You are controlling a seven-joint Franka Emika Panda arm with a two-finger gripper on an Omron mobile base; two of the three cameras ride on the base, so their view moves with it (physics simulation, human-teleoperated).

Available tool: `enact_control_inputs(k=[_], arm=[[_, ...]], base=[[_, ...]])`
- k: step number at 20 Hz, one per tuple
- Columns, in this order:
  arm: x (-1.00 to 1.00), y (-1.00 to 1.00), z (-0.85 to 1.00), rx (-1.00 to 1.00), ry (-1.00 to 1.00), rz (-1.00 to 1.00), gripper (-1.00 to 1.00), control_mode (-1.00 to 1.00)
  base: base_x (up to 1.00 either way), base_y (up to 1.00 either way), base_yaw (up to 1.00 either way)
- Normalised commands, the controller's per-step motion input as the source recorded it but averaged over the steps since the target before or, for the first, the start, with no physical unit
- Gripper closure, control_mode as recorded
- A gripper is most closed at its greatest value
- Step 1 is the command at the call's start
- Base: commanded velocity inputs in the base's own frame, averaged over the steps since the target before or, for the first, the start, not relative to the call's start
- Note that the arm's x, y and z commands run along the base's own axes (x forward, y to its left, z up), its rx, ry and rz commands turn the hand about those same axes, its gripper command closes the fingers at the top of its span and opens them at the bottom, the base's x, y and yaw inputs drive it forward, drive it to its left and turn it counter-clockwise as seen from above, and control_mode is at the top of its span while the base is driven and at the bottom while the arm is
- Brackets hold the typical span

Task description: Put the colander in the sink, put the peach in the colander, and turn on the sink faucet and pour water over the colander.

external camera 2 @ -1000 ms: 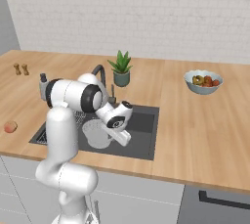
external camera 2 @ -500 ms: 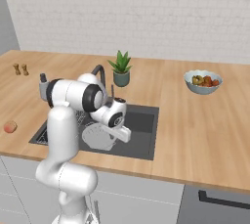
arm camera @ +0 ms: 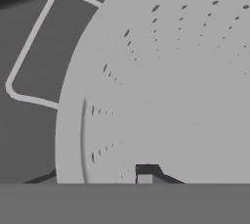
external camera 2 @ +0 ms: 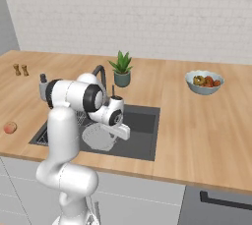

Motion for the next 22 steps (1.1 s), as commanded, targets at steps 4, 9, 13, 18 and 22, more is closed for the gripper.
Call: enact_control_inputs(k=[4, 9, 13, 18, 22], arm=[[0.00, 0.14, -0.10, 0.00, 0.00, 0.00, 1.00, -1.00], [0.00, 0.19, -0.08, 0.00, 0.00, 0.00, -1.00, -1.00], [0.00, 0.11, -0.01, 0.01, 0.00, 0.00, -1.00, -1.00], [-0.14, -0.01, 0.00, 0.05, 0.00, 0.00, -1.00, -1.00], [-0.14, -0.18, 0.11, 0.05, 0.00, 0.00, -1.00, -1.00]], base=[[0.00, 0.00, 0.00], [0.00, 0.00, 0.00], [0.00, 0.00, 0.00], [0.00, 0.00, 0.00], [0.00, 0.00, 0.00]])
